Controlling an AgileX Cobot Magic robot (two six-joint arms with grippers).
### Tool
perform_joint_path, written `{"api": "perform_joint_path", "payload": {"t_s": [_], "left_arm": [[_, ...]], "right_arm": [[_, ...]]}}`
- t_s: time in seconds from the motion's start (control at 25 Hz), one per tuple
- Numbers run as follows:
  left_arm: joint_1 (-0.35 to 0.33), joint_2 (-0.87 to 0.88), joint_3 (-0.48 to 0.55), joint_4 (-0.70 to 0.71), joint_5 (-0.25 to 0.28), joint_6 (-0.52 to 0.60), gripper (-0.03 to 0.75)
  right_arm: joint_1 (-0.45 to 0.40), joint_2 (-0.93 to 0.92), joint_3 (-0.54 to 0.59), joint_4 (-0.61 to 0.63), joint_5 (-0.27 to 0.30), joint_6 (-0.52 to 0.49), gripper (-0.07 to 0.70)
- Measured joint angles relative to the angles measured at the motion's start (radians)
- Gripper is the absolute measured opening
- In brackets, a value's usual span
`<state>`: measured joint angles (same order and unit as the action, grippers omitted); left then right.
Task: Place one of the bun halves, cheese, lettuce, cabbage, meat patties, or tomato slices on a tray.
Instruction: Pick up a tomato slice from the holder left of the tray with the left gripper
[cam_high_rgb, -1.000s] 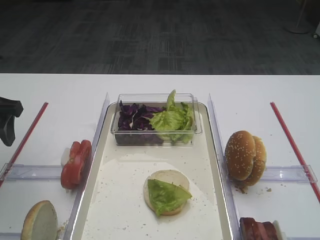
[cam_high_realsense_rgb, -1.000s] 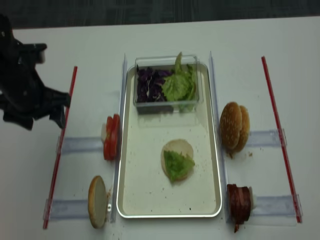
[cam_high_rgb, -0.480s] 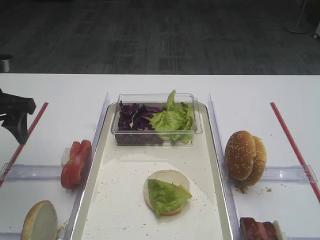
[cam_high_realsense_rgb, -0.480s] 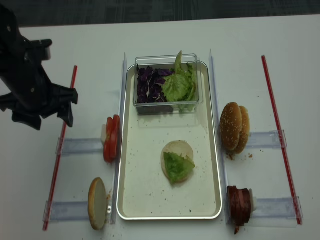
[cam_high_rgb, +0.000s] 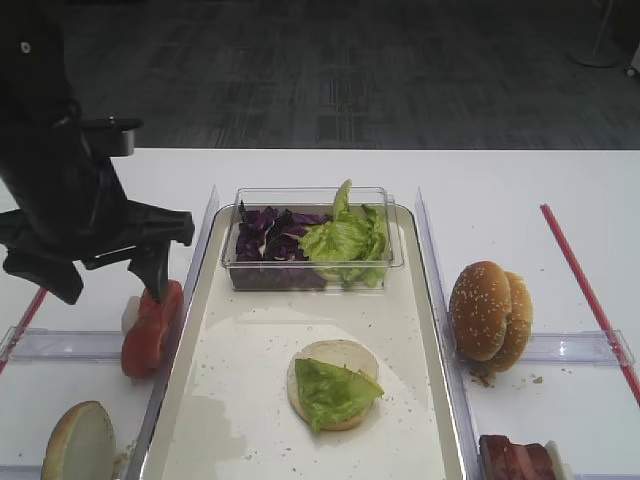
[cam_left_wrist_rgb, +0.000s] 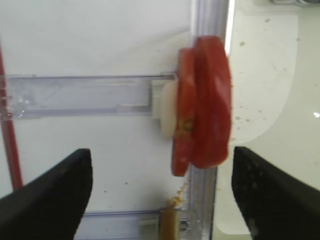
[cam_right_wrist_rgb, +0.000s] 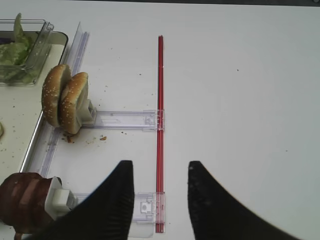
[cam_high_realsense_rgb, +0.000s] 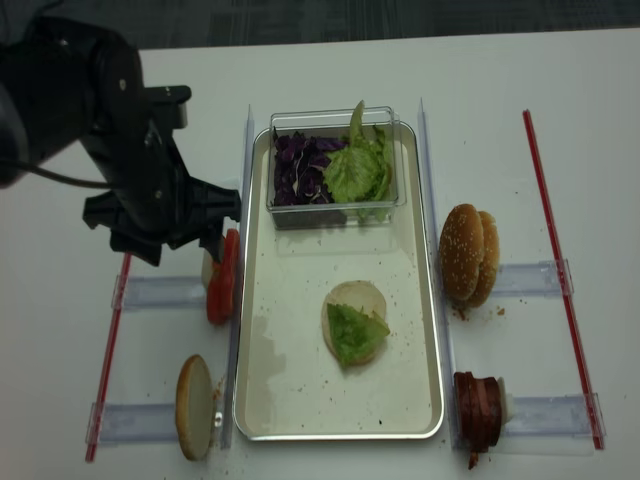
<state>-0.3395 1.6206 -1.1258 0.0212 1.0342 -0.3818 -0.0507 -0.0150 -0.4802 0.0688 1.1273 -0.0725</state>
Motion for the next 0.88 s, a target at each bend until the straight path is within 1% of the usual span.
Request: {"api": "perform_joint_path", "payload": {"t_s": [0.12,0.2,0.32,0.52,0.88], "left_arm": [[-0.067,0.0,0.0,-0.002,-0.026,-0.073,0.526],[-0.096,0.002,0.0,-0.002,-0.037,-0.111,0.526],[-0.123,0.002,0.0,-0.002,-0.042,-0.152,0.526],[-0.144,0.002,0.0,-0.004,-0.046,-0.189,0.526],[-0.145,0.026,-0.009,-0.021,-0.067,-0.191,0.526]], "right_arm": [[0.0,0.0,0.0,0.0,0.0,0.0,0.293],[0.0,0.0,0.0,0.0,0.0,0.0,0.281],[0.0,0.0,0.0,0.0,0.0,0.0,0.257],[0.0,0.0,0.0,0.0,0.0,0.0,0.23],[0.0,0.0,0.0,0.0,0.0,0.0,0.169]]}}
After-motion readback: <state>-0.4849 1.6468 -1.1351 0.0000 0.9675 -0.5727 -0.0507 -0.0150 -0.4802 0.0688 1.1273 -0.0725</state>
